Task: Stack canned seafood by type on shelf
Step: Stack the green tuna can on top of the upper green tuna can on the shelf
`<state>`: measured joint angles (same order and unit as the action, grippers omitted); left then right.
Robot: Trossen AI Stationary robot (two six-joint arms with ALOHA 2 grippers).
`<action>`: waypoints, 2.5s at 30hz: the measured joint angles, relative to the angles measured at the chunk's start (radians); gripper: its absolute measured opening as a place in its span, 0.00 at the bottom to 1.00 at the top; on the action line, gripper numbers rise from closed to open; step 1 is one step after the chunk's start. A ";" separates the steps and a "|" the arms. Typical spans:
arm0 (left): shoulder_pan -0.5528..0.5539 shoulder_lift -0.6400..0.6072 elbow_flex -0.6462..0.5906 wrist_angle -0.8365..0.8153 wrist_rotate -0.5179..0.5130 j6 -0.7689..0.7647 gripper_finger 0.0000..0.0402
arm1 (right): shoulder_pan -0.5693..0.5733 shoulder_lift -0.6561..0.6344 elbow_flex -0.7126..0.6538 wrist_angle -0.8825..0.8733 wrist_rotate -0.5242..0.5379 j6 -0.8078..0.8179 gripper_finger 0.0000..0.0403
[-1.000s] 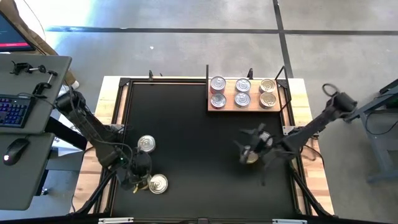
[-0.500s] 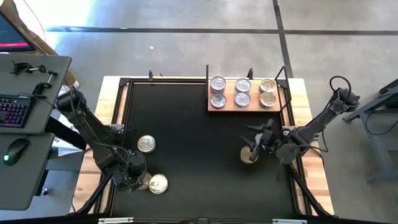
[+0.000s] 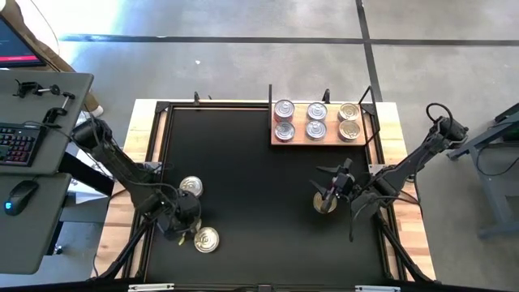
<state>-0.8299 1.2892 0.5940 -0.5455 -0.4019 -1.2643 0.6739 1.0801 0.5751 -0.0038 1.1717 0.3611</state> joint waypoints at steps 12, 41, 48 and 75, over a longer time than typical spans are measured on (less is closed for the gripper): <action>0.005 0.000 0.080 -0.070 0.071 0.116 0.12 | 0.000 0.000 0.000 0.000 -0.001 0.000 0.57; 0.527 0.378 0.093 1.222 0.137 1.179 0.01 | 0.000 0.000 0.000 0.008 -0.051 0.028 0.57; 0.497 0.316 0.099 0.899 0.247 1.510 0.14 | 0.000 0.029 0.000 -0.014 -0.060 0.100 0.57; 0.573 0.460 0.137 0.913 0.280 1.665 0.01 | -0.147 0.380 0.000 0.375 -0.601 -0.392 0.57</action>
<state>-0.2572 1.7496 0.7312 0.3674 -0.1214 0.4010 0.5265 1.4602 0.5747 0.3716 0.5704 -0.0309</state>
